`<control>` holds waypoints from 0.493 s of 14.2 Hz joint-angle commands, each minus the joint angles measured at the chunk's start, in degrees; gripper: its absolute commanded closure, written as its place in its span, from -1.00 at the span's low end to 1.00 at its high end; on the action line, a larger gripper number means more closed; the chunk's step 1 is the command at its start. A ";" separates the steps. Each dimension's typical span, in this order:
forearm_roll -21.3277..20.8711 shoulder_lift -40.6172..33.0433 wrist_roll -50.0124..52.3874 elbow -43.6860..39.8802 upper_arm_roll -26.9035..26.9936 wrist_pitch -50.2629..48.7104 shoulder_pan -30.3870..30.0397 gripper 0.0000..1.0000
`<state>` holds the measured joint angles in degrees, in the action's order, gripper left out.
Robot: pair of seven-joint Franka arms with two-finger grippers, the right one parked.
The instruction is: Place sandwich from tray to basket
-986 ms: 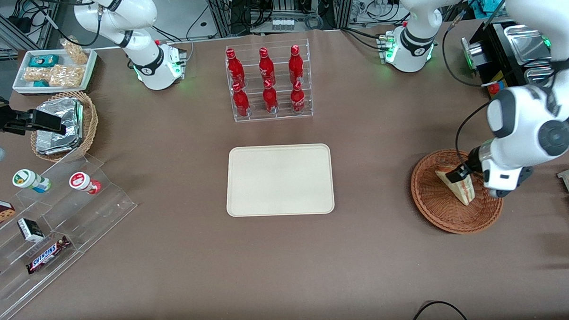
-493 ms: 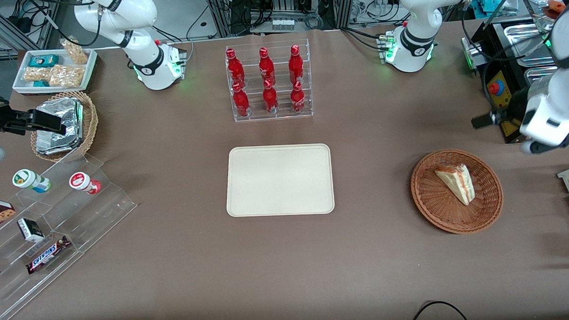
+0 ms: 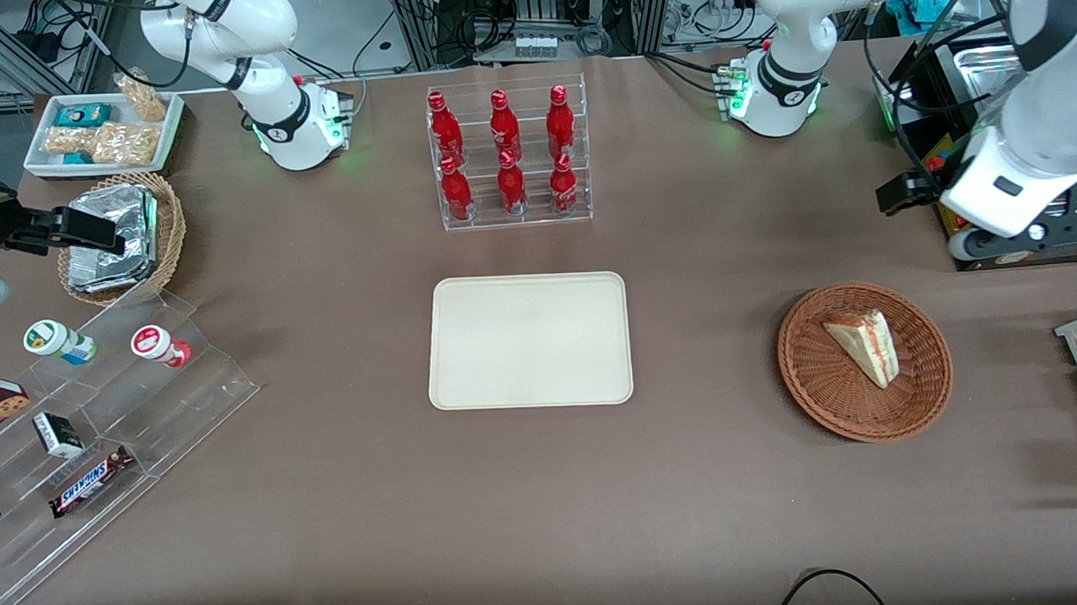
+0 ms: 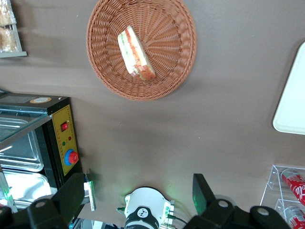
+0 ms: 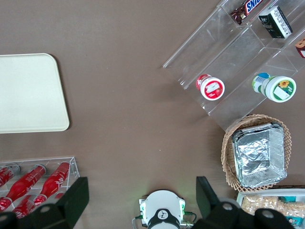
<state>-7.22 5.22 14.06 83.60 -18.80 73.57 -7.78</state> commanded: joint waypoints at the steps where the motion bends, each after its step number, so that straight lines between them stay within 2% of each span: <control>1: 0.79 1.02 -1.14 -3.53 -0.27 -1.32 -0.13 -1.00; 2: 3.85 0.76 -0.97 -3.70 -0.01 -2.11 -0.47 -1.00; 3: 4.66 0.58 -0.62 -3.79 0.26 -5.07 -0.65 -1.00; 7: 2.40 -0.30 -1.05 -3.62 0.52 -8.62 -0.74 -1.00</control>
<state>-4.04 5.08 13.83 80.61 -18.49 66.29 -8.28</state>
